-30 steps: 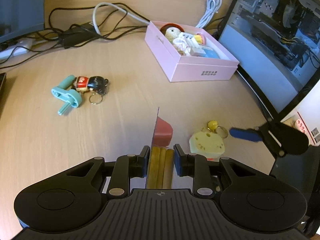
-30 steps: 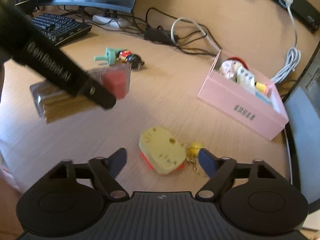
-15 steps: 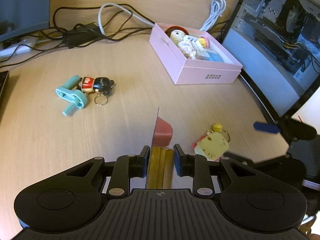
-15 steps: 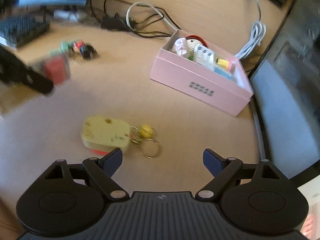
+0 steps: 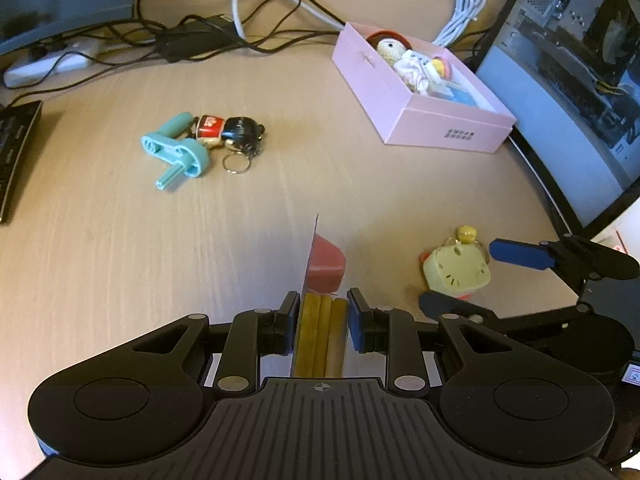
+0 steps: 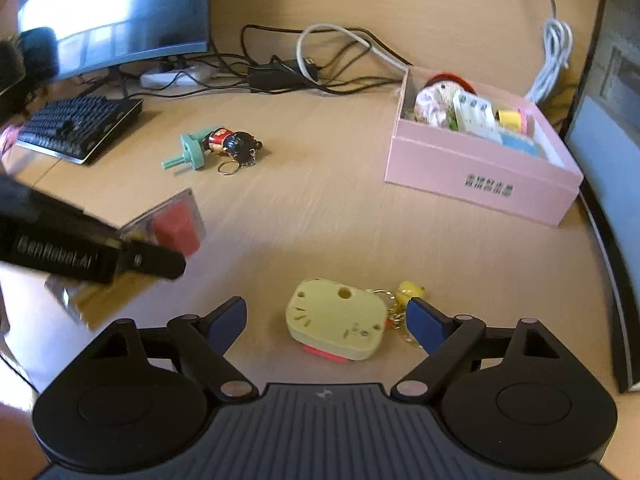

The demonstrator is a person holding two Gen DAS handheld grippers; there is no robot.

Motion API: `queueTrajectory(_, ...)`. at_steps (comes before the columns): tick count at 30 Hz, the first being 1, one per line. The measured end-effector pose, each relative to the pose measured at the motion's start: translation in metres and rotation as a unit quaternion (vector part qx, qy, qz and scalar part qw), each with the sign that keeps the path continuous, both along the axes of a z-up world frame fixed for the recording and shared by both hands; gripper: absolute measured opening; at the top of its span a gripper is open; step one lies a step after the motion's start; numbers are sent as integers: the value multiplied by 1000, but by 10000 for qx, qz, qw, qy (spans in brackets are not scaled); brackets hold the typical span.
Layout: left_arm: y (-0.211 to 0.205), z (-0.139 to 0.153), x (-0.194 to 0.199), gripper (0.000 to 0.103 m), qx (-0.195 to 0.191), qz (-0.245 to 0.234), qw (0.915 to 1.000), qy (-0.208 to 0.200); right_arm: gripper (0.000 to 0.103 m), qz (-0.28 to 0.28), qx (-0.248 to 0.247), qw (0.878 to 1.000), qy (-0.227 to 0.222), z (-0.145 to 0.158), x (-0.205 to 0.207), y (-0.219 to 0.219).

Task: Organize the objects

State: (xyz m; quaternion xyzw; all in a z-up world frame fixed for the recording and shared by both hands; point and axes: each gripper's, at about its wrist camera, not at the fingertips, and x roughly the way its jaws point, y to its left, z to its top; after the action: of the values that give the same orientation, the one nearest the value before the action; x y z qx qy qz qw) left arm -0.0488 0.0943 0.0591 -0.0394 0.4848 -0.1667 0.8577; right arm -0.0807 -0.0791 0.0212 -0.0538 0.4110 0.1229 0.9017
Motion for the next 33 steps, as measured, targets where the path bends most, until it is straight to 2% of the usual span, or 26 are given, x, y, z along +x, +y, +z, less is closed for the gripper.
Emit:
queueTrajectory(6,2,-2,-1,29,59,-49,10000,41,88,-273,-49,9996,34,-7,3,7)
queueTrajectory(14,-2,-2,-1,29,24,-122,9999,50,87,-698,278,9966,324,-11,16,-7)
queueTrajectory(15,-3,-3,0,29,18,-137,9999,51,80,-718,233,9966,331,-12,17,-7)
queueTrajectory(16,-4,-3,1,29,7,-159,9999,63,65,-690,204,9967,368,-12,17,-6)
queueTrajectory(17,-6,-4,2,29,-5,-182,9998,91,59,-639,175,9969,426,-13,17,-5)
queueTrajectory(19,-10,-7,4,29,-35,-251,9995,189,56,-501,84,9975,491,-11,14,-3)
queueTrajectory(22,-15,-8,7,29,-98,-328,9992,215,56,-348,-87,9988,319,-1,4,-10)
queueTrajectory(25,-21,1,17,29,-431,-386,9981,197,56,-464,99,9988,134,24,-4,-31)
queueTrajectory(27,-30,17,31,29,-665,-467,9967,82,56,-542,206,9982,-140,46,-11,-44)
queueTrajectory(30,-53,52,60,29,-687,-694,9943,-432,56,-612,307,9955,-658,76,-22,-62)
queueTrajectory(33,-85,84,89,29,-673,-1007,9877,-993,56,-691,367,9917,-1018,91,-27,-77)
